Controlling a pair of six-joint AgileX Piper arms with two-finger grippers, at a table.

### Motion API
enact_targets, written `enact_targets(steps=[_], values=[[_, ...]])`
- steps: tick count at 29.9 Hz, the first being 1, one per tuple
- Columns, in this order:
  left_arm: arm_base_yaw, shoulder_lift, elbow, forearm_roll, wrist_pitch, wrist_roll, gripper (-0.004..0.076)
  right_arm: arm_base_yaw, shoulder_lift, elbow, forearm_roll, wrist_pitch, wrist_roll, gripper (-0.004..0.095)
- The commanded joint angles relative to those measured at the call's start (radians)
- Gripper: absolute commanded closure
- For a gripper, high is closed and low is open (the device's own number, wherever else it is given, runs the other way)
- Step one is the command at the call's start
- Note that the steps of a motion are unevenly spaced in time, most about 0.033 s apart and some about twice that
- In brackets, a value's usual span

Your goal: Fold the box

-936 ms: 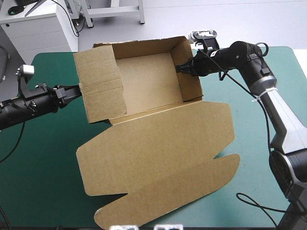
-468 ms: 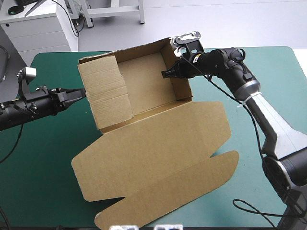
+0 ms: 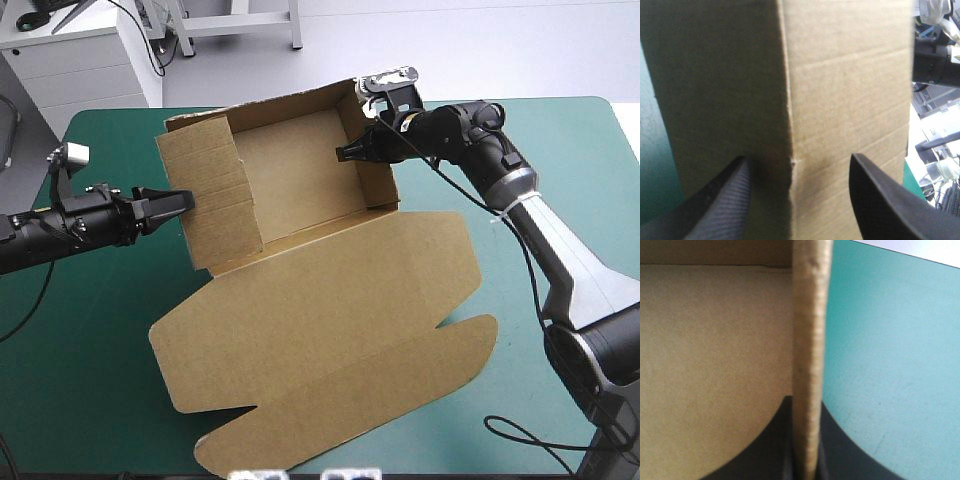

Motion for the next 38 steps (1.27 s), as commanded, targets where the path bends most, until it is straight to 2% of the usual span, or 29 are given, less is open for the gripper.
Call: enact_targets(steps=[1, 7, 11, 16, 22, 29, 31, 35, 38], values=[[-0.023, -0.027, -0.024, -0.06, 0.072, -0.006, 0.0297, 0.001, -0.054, -0.033, 0.027, -0.079, 0.015, 0.0907], [-0.03, -0.027, -0.024, 0.051, 0.061, -0.04, 0.0297, 0.009, -0.054, -0.033, 0.026, -0.08, 0.033, 0.0907], [-0.055, -0.027, -0.024, 0.132, 0.028, -0.062, 0.0298, 0.054, -0.054, -0.033, -0.048, -0.092, 0.095, 0.0907], [-0.145, -0.027, -0.024, 0.214, -0.099, -0.135, 0.0298, 0.111, -0.054, -0.033, -0.169, -0.096, 0.155, 0.0907], [-0.261, -0.027, -0.024, 0.419, -0.309, -0.296, 0.0302, 0.119, -0.054, -0.033, -0.15, -0.066, 0.157, 0.0908], [-0.365, -0.021, -0.024, 0.681, -0.441, -0.495, 0.0307, 0.119, -0.054, -0.033, -0.146, -0.034, 0.147, 0.0907], [-0.372, -0.014, -0.024, 0.707, -0.472, -0.531, 0.0344, 0.119, -0.054, -0.033, -0.146, -0.021, 0.147, 0.0907], [-0.376, 0.017, -0.024, 0.706, -0.483, -0.534, 0.047, 0.119, -0.054, -0.033, -0.146, 0.0, 0.147, 0.0908], [-0.376, 0.046, -0.024, 0.704, -0.458, -0.534, 0.0484, 0.119, -0.054, -0.033, -0.146, 0.007, 0.147, 0.0908]])
